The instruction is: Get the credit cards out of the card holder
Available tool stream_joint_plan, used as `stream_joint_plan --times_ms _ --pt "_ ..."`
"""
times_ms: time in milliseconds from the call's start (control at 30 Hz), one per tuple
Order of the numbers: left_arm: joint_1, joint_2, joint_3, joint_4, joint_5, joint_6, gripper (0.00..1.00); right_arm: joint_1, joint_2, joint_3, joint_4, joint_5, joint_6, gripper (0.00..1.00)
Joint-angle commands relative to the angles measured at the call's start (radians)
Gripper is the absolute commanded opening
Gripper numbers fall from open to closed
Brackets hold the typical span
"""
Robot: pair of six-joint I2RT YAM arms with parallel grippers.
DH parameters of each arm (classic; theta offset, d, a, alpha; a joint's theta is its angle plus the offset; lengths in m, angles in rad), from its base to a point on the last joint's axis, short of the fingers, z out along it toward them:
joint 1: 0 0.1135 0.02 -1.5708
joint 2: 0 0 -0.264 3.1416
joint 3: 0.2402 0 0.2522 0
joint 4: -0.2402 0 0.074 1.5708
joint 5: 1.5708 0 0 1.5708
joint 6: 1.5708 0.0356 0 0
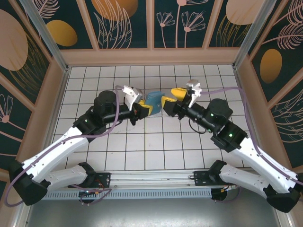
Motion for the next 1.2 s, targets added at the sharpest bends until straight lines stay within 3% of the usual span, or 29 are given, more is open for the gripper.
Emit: stream_joint_plan --times_ms 0,67,133,200,300,433,600,1167 --pt "-0.001 0.014 -0.015 0.09 -0.139 -0.131 0.0 -0.021 0.074 0.043 -0.122 0.081 0.142 0.66" --pt "-0.002 0.006 -0.059 0.154 -0.145 -0.192 0.0 -0.045 0.099 0.048 -0.153 0.08 0.211 0.66" --pt "-0.001 0.017 -0.056 0.162 -0.107 -0.213 0.0 -0.064 0.1 0.02 -0.136 0.005 0.186 0.63" --pt "-0.002 0.038 -0.028 0.125 -0.057 -0.218 0.0 -0.062 0.081 -0.023 -0.115 -0.059 0.04 0.58" --pt "-0.001 0.05 0.008 0.068 -0.005 -0.225 0.0 -0.051 0.01 -0.098 -0.077 -0.06 -0.22 0.55" --pt "-0.001 0.069 0.038 -0.007 0.045 -0.237 0.0 -0.031 -0.072 -0.222 0.009 -0.154 -0.686 0.5" --pt "-0.002 0.096 0.037 -0.007 0.068 -0.295 0.0 -0.009 -0.038 -0.203 -0.009 -0.205 -1.042 0.47" --pt "-0.001 0.093 0.031 -0.061 0.087 -0.238 0.0 0.006 0.019 -0.132 -0.017 -0.045 -1.225 0.42"
